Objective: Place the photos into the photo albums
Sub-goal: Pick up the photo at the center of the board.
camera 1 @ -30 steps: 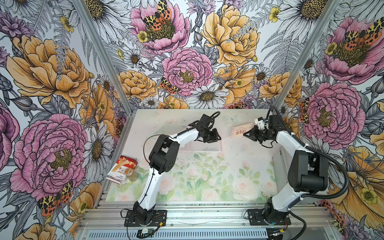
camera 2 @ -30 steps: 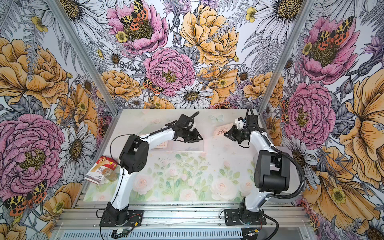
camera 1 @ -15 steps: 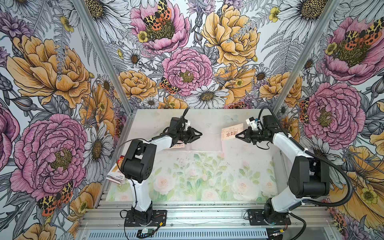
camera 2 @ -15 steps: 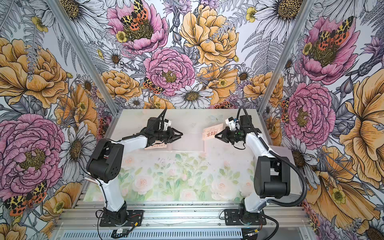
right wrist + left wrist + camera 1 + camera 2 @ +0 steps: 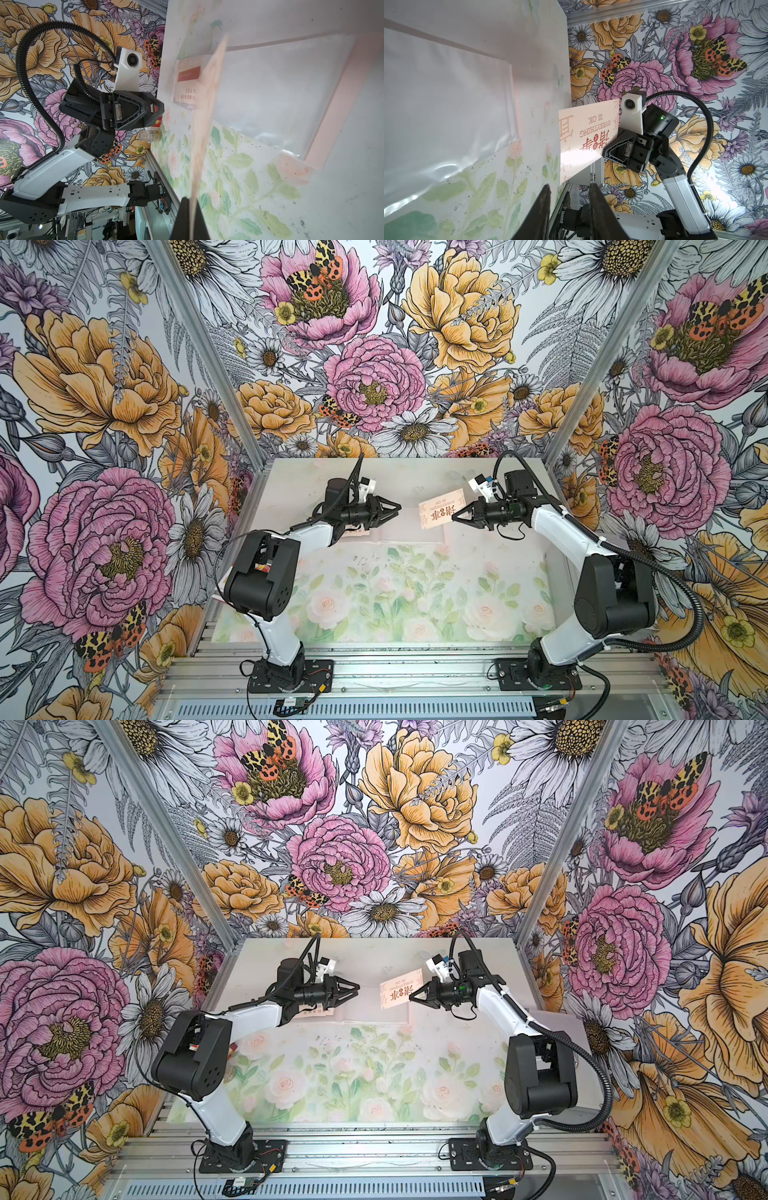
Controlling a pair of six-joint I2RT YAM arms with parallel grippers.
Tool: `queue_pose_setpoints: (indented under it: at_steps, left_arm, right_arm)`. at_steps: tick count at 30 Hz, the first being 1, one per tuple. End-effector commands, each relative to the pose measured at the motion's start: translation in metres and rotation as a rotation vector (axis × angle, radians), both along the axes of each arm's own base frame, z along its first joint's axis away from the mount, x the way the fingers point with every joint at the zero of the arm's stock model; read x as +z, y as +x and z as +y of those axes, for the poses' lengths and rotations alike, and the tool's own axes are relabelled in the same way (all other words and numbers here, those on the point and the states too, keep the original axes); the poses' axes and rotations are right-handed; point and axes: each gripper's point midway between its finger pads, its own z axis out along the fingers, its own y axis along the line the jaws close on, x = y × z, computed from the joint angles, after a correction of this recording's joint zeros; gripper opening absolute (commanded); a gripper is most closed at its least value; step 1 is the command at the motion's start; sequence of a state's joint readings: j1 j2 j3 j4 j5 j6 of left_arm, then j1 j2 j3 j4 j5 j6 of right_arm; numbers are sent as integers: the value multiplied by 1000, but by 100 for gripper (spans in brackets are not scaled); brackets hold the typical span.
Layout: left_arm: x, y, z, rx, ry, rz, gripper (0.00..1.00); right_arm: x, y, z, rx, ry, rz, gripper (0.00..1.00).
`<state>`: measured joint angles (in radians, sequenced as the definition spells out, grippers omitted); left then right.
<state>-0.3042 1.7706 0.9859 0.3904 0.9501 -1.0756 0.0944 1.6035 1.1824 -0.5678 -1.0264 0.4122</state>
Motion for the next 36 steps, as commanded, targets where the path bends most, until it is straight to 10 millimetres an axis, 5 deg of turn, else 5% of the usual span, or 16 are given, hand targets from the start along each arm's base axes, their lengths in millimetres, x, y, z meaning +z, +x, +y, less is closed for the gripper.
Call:
queue_pose_setpoints:
  at_steps: [1, 9, 18, 30, 36]
  left_arm:
    - [20, 2, -5, -17, -121, -34, 33]
    - [22, 10, -15, -16, -365, 7, 33]
    - [21, 7, -30, -24, -391, 1, 33]
    - [30, 12, -1, 53, -390, -44, 32]
    - [38, 8, -9, 26, -391, -75, 32]
  right_arm:
    - [27, 0, 9, 55, 37, -95, 0]
    - [36, -2, 21, 96, 55, -118, 0]
    - [35, 0, 30, 106, 40, -113, 0]
    - [51, 16, 24, 62, 14, -160, 0]
    - [51, 17, 34, 82, 23, -151, 0]
